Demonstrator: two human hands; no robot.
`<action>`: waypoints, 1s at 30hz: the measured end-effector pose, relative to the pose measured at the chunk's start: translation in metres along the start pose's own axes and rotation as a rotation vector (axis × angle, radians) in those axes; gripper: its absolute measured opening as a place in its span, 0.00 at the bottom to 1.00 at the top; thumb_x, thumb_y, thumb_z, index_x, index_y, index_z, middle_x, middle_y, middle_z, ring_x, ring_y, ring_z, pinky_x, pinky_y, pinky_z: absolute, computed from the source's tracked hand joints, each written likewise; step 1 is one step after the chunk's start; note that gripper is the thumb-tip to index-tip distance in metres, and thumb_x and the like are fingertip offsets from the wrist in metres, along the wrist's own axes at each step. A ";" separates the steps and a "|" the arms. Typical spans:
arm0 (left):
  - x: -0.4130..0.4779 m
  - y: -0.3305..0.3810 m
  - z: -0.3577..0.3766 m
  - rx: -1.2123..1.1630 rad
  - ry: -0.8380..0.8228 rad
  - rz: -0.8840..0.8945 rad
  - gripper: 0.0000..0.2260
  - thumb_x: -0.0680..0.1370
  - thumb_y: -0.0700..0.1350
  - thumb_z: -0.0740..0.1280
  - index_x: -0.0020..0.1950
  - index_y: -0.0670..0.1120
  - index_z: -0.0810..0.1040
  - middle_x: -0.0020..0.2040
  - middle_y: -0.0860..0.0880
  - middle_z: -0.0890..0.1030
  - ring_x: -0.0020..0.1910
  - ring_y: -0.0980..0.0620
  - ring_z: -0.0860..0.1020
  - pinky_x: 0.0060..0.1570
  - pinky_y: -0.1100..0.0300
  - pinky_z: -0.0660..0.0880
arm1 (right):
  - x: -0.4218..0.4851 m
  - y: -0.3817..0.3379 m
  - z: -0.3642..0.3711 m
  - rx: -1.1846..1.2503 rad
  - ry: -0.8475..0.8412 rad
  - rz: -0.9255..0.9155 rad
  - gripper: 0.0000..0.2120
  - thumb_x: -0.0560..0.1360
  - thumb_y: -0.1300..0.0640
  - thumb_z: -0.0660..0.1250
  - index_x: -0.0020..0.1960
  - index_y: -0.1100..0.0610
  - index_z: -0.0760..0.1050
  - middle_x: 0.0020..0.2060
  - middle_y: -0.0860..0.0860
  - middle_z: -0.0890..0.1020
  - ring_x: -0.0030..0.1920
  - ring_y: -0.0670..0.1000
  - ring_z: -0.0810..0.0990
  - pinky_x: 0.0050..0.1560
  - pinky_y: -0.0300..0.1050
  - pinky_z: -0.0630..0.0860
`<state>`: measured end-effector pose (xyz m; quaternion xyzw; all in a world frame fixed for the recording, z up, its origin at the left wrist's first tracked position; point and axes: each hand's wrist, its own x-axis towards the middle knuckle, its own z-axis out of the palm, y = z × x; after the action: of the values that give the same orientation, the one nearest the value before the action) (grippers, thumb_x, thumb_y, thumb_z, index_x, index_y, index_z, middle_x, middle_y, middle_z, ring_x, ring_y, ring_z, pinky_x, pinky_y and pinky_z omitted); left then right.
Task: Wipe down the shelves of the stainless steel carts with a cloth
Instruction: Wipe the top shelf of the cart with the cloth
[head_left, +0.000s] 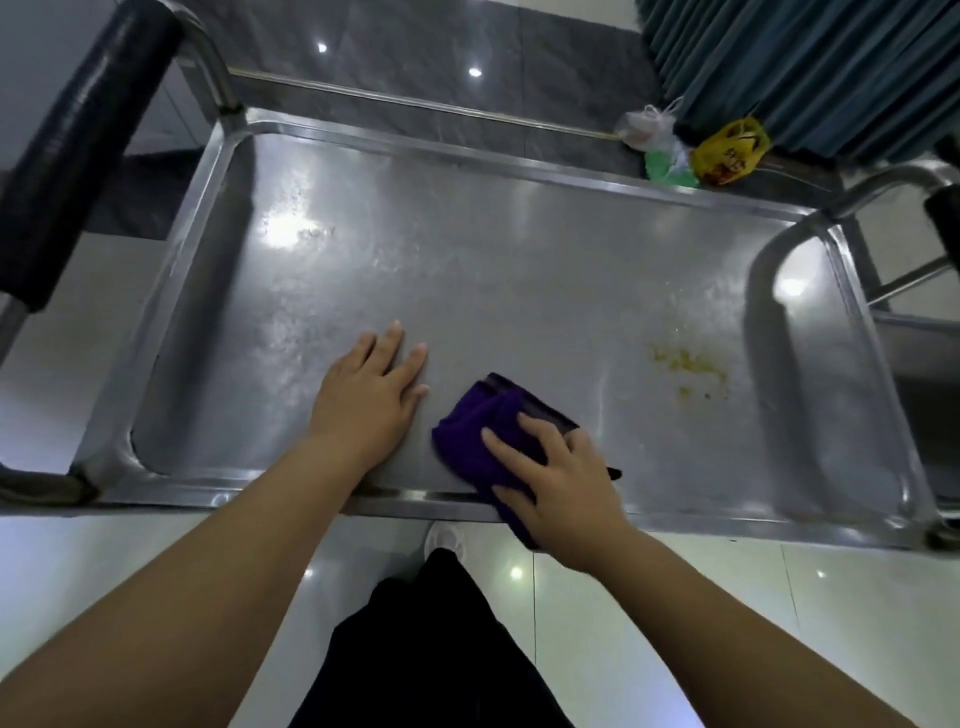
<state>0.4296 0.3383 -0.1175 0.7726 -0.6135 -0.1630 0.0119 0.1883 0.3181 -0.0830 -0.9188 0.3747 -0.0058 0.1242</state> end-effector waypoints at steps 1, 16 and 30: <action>-0.001 0.000 -0.001 -0.001 -0.001 0.003 0.24 0.80 0.58 0.48 0.76 0.56 0.53 0.78 0.50 0.49 0.76 0.45 0.49 0.72 0.49 0.54 | -0.004 0.014 -0.003 -0.019 0.000 0.001 0.22 0.75 0.44 0.62 0.68 0.46 0.71 0.65 0.57 0.73 0.48 0.62 0.74 0.50 0.55 0.74; -0.060 0.015 -0.001 -0.157 0.052 0.120 0.17 0.80 0.44 0.58 0.69 0.44 0.70 0.74 0.47 0.63 0.72 0.44 0.59 0.66 0.51 0.63 | -0.032 -0.018 0.005 -0.024 0.039 0.137 0.22 0.74 0.47 0.66 0.68 0.45 0.71 0.67 0.55 0.72 0.52 0.63 0.71 0.53 0.56 0.71; -0.038 0.050 -0.016 -0.132 0.102 -0.032 0.12 0.78 0.48 0.62 0.57 0.43 0.76 0.59 0.42 0.74 0.57 0.39 0.69 0.57 0.48 0.70 | -0.042 0.027 0.002 -0.065 0.027 0.256 0.24 0.78 0.43 0.59 0.72 0.41 0.62 0.71 0.52 0.66 0.57 0.60 0.68 0.58 0.52 0.67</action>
<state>0.3794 0.3596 -0.0825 0.7870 -0.5878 -0.1637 0.0911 0.1396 0.3290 -0.0876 -0.8668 0.4906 0.0098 0.0891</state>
